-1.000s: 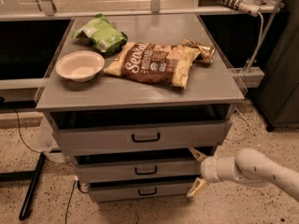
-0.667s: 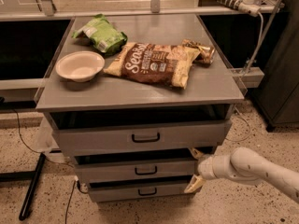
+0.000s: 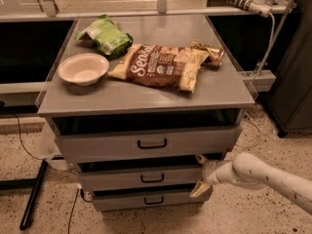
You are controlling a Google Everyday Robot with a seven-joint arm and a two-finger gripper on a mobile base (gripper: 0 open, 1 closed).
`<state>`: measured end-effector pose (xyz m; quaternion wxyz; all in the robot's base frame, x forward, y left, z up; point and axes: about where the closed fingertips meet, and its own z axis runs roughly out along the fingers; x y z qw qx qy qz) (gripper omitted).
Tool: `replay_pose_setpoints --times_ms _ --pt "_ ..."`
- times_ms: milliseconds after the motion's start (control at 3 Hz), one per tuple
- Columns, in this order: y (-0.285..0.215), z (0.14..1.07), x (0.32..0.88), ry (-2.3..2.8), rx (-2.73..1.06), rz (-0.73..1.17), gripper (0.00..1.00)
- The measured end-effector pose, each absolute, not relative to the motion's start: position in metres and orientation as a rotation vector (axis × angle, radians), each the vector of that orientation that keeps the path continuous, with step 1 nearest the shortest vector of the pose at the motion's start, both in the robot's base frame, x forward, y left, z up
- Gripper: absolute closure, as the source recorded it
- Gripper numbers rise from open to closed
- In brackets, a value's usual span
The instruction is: Open middle drawer
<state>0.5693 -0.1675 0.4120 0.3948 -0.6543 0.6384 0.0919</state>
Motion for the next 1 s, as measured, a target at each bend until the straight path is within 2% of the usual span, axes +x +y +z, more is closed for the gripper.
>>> replay_pose_setpoints --times_ms 333,1000 --pt "-0.167 0.412 0.569 1.619 -1.659 0.233 0.19" --pt "-0.153 0.418 0.578 1.587 -1.671 0.268 0.65"
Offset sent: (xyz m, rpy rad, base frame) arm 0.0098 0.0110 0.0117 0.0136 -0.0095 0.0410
